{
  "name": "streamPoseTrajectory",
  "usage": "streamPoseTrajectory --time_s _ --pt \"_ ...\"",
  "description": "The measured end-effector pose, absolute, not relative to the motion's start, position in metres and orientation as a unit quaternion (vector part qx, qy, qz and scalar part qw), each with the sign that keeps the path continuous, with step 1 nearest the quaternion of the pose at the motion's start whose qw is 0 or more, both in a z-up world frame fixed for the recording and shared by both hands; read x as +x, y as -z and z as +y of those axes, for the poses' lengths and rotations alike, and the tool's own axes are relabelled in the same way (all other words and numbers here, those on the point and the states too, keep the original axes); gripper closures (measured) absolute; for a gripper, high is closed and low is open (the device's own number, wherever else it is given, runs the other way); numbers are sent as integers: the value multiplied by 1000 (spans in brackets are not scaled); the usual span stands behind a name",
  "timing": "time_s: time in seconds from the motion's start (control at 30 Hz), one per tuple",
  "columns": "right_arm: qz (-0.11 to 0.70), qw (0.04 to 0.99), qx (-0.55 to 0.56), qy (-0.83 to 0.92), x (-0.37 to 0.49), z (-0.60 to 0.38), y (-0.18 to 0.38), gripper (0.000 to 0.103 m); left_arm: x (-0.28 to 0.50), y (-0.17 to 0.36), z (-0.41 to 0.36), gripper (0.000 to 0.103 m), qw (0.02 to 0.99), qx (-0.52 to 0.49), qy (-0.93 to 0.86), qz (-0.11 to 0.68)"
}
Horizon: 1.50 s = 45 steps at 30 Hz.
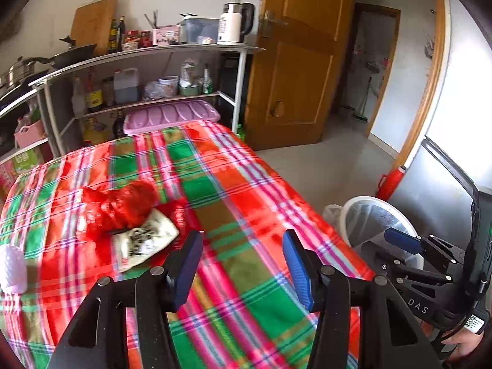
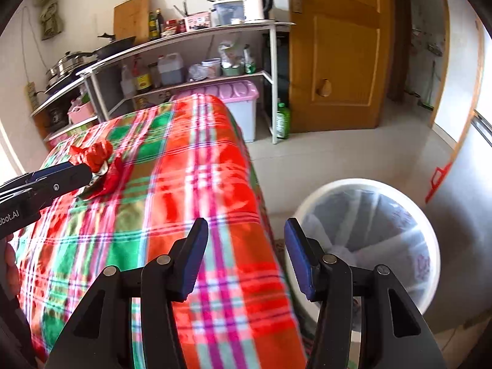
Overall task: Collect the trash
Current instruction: 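Move both open tools back to the red plastic bag on the table, then grasp the red plastic bag with the left tool while the right tool grasps the red wrapper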
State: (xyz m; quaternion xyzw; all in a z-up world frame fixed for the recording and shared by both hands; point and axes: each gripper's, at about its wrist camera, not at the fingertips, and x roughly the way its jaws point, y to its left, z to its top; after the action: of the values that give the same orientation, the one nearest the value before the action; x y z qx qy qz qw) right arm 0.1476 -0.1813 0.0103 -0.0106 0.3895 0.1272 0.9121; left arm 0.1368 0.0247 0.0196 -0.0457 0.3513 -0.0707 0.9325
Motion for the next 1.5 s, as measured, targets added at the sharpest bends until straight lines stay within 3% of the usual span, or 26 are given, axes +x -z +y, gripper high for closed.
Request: streamPoseTrajectory --time_s 0.7,1.33,1.5 --pt "416 877 -29 -238 186 -70 1 49 135 -15 146 48 931 -100 -30 349" --pt "441 850 -42 -284 229 -11 21 49 164 -2 179 47 924 -110 -32 366" --pt "445 847 -47 -287 238 -2 24 49 180 -1 178 38 924 -103 -25 369"
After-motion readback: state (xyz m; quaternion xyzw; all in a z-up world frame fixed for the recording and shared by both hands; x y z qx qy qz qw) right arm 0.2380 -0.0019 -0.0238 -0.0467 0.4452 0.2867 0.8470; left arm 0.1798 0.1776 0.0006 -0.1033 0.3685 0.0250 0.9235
